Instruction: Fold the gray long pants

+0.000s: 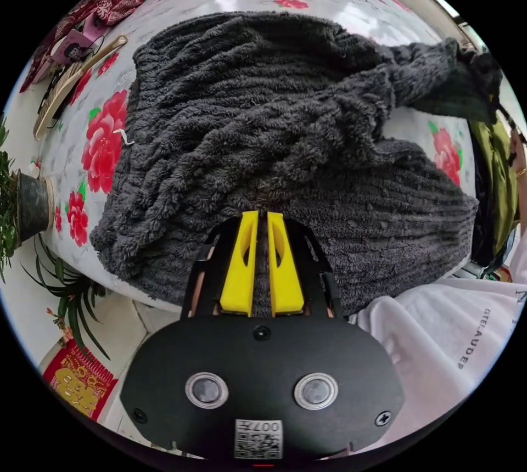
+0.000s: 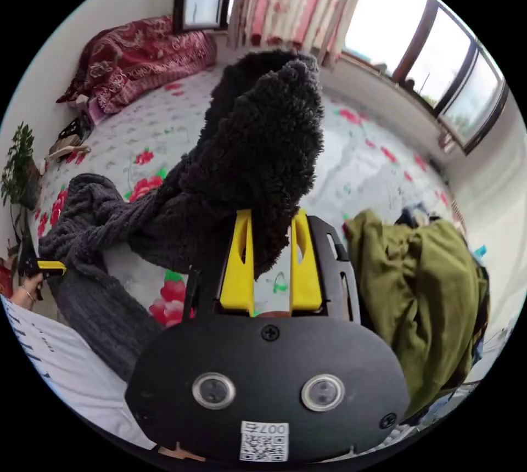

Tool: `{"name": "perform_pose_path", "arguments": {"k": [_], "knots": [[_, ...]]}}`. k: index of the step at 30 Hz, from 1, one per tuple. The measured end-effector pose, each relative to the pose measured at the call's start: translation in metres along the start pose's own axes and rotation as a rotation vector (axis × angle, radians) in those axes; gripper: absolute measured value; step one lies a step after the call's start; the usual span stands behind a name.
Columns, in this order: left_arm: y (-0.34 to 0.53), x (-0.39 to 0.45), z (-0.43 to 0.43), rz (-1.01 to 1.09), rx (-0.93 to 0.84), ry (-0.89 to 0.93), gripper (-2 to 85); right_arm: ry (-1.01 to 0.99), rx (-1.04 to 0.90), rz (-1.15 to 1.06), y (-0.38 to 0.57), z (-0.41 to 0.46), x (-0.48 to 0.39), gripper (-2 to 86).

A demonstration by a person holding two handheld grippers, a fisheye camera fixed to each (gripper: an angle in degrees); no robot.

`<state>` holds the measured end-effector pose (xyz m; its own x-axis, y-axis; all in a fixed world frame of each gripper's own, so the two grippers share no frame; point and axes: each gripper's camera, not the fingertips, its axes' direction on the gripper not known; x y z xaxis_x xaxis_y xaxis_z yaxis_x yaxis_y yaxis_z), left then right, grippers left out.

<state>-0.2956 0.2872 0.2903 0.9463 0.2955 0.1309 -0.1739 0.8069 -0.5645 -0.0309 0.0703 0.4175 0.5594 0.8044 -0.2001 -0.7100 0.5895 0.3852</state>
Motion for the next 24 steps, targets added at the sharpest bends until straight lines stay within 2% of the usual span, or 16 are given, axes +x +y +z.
{"name": "perform_pose_path", "arguments": {"k": [2, 5, 10, 14, 17, 19, 22, 23, 24], "knots": [[0.007, -0.012, -0.024, 0.000, 0.065, 0.058, 4.5, -0.122, -0.177, 0.111, 0.023, 0.039, 0.025, 10.0], [0.001, -0.041, -0.060, 0.001, 0.140, 0.017, 6.6, -0.166, -0.125, 0.276, 0.055, 0.045, 0.052, 11.3], [-0.075, -0.103, -0.081, -0.023, 0.206, -0.058, 9.7, -0.141, -0.084, 0.286, 0.040, 0.047, 0.065, 14.0], [-0.141, -0.117, -0.060, -0.024, 0.135, -0.024, 11.2, -0.188, -0.102, 0.287, -0.002, 0.058, 0.072, 15.6], [-0.179, -0.109, -0.020, -0.027, 0.025, -0.090, 9.9, -0.243, -0.057, 0.238, -0.029, 0.056, 0.062, 15.2], [-0.182, -0.098, -0.011, -0.003, 0.032, -0.150, 7.4, -0.231, -0.131, 0.168, -0.042, 0.073, 0.042, 14.3], [-0.184, -0.083, -0.010, 0.014, 0.002, -0.225, 2.0, -0.188, -0.451, 0.113, -0.047, 0.138, 0.012, 11.4], [-0.183, -0.080, -0.011, 0.041, -0.004, -0.242, 0.9, -0.142, -0.504, 0.105, -0.046, 0.153, 0.008, 10.4], [-0.181, -0.080, -0.012, 0.044, -0.002, -0.240, 0.6, -0.141, -0.442, 0.103, -0.054, 0.142, 0.011, 9.6]]}}
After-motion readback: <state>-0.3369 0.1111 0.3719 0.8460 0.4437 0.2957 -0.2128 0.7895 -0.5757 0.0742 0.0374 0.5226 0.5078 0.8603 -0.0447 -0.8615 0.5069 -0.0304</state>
